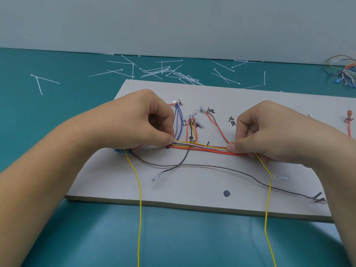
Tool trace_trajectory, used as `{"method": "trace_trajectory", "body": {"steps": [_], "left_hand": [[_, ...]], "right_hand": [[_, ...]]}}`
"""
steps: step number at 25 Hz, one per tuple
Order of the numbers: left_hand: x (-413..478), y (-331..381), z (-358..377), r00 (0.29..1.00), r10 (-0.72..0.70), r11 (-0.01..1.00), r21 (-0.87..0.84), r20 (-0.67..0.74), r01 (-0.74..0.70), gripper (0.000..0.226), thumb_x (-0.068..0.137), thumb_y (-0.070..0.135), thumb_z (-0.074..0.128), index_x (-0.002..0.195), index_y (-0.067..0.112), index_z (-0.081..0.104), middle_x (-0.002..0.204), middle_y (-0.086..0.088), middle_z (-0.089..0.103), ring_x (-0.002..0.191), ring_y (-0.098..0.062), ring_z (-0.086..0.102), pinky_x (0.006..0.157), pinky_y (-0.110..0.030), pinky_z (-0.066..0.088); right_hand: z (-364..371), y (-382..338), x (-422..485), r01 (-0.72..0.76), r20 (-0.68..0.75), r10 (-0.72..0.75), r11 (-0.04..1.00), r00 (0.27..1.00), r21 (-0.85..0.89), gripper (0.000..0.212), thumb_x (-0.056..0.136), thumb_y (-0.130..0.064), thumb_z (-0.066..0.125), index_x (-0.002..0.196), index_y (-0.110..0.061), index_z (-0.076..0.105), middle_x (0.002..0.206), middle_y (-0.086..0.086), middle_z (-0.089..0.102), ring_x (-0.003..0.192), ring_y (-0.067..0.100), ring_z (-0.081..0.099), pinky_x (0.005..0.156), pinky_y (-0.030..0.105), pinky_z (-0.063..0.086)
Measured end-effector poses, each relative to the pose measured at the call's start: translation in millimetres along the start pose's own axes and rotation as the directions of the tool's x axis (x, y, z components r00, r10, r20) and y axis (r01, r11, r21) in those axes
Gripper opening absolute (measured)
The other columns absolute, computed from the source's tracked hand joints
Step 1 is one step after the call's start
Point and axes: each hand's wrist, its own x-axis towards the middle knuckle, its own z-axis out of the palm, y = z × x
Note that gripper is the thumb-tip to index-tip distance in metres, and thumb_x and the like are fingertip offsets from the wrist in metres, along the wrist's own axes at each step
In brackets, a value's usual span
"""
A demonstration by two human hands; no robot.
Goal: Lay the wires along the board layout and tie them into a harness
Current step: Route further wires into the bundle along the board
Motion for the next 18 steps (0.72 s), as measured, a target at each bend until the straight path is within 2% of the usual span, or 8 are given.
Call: {"method": "trace_trajectory", "body": {"steps": [3,7,11,14,16,18], "left_hand": [[0.3,-0.7,-0.1,1.000,0.000,1.000,-0.007,0.002,0.000,0.005,0.084,0.025,0.078,0.079,0.024,0.078,0.065,-0.004,0.070,0.054,-0.017,0.055,0.054,-0.034,0.048],[0.6,-1.1,-0.1,1.000,-0.008,1.000,-0.004,0.009,0.008,0.005,0.084,0.026,0.078,0.079,0.025,0.078,0.064,-0.003,0.069,0.053,-0.014,0.054,0.054,-0.031,0.046],[0.3,-0.6,0.1,1.000,-0.010,1.000,-0.003,0.011,0.010,0.006,0.084,0.026,0.077,0.079,0.025,0.078,0.064,-0.003,0.069,0.052,-0.011,0.054,0.053,-0.029,0.046],[-0.2,-0.2,0.6,1.000,-0.017,1.000,-0.001,0.003,0.017,0.007,0.084,0.025,0.077,0.077,0.025,0.077,0.062,0.001,0.068,0.050,-0.009,0.052,0.050,-0.023,0.044],[-0.6,0.3,1.0,1.000,-0.024,1.000,0.000,0.003,0.024,0.006,0.084,0.024,0.076,0.077,0.025,0.077,0.061,0.003,0.068,0.049,-0.008,0.051,0.049,-0.021,0.044],[-0.8,0.6,1.4,1.000,-0.024,1.000,0.006,-0.001,0.024,0.006,0.083,0.024,0.076,0.078,0.025,0.076,0.062,0.003,0.068,0.049,-0.009,0.052,0.049,-0.022,0.045]], "right_hand": [[0.0,-0.4,-0.6,0.000,0.011,0.000,1.000,1.000,-0.002,0.022,0.077,-0.031,0.087,0.067,-0.020,0.070,0.051,0.000,0.067,0.036,0.008,0.053,0.036,0.017,0.036],[-0.8,-1.2,-0.7,0.007,0.014,-0.007,1.000,1.000,-0.021,0.019,0.078,-0.035,0.086,0.070,-0.026,0.071,0.052,-0.002,0.068,0.038,0.005,0.053,0.046,0.021,0.039],[-0.5,-1.6,-2.1,-0.004,0.023,0.004,1.000,1.000,-0.001,0.019,0.080,-0.034,0.084,0.068,-0.028,0.071,0.053,0.000,0.070,0.038,0.008,0.055,0.043,0.022,0.041],[-0.4,-1.5,-2.9,-0.013,0.031,0.012,1.000,0.999,0.026,0.018,0.082,-0.032,0.083,0.068,-0.030,0.072,0.054,0.003,0.070,0.037,0.011,0.055,0.038,0.020,0.040],[-0.2,-1.0,-3.1,-0.011,0.034,0.010,1.000,0.999,0.022,0.018,0.083,-0.031,0.082,0.068,-0.030,0.072,0.054,0.003,0.070,0.037,0.012,0.056,0.038,0.021,0.040],[0.4,-0.3,-2.5,-0.012,0.033,0.011,1.000,0.999,0.013,0.021,0.085,-0.030,0.082,0.069,-0.021,0.071,0.054,0.004,0.070,0.038,0.013,0.056,0.038,0.022,0.041]]}}
